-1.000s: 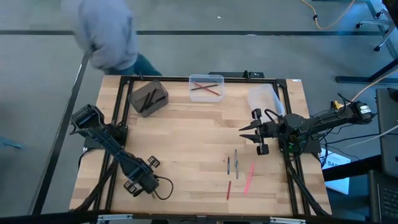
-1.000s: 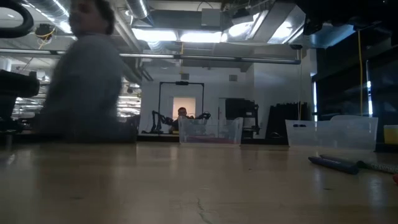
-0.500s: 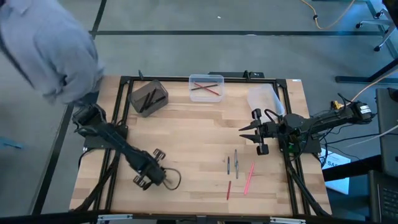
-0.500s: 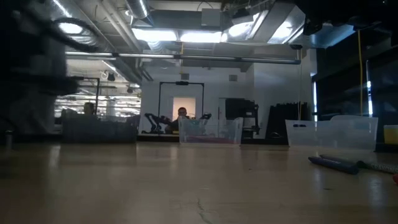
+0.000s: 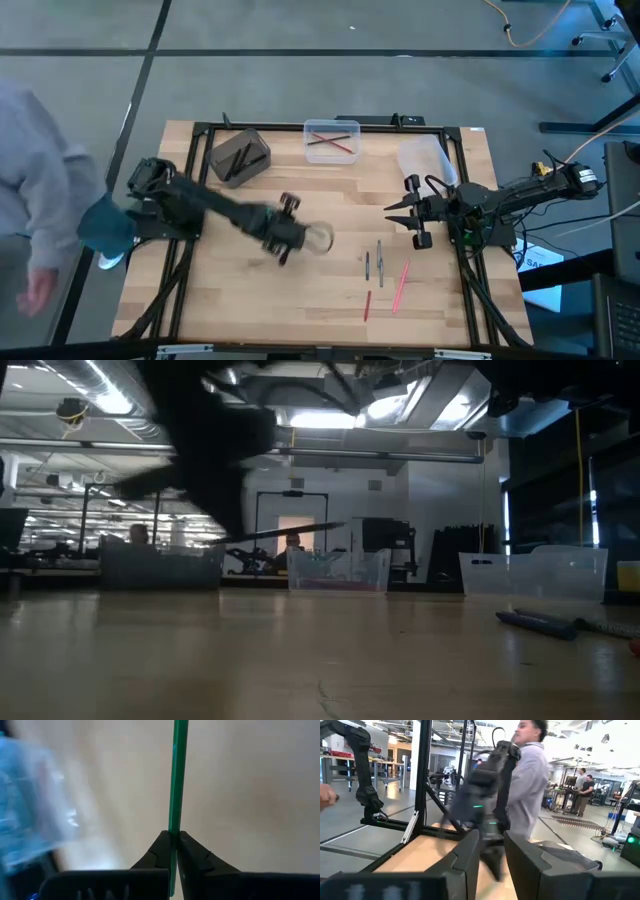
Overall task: Sort crayons/erasers/pens/pencils in bins
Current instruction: Put the green pencil into the left transparent bin
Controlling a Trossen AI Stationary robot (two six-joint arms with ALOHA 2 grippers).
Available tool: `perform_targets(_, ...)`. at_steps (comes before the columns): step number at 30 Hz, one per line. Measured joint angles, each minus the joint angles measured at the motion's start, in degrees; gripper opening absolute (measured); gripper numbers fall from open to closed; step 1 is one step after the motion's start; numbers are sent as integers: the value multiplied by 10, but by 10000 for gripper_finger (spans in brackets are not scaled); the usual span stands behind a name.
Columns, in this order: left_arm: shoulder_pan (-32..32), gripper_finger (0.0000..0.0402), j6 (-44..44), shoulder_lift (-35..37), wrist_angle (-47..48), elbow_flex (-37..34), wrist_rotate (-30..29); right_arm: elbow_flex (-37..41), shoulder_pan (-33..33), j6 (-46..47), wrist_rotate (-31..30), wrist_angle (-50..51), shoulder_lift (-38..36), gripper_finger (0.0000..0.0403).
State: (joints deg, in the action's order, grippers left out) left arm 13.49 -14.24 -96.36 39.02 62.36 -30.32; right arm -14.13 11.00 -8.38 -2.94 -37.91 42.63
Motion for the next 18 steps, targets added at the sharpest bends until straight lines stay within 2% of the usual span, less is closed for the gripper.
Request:
perform_targets(4,-100,3,-108,0,-85,12,-12,0,0,4,0,1,0,97)
perform_targets(7,-165,5,-184,0,-191,16,-11,0,0,4,0,1,0,97)
perform_targets(14,-279,6,-406,-11,-395,16,-8,0,0,-12,-1,6,0,97)
perform_targets(18,-331,5,-471,-37,-467,19,41,0,0,-27,-5,9,0,97)
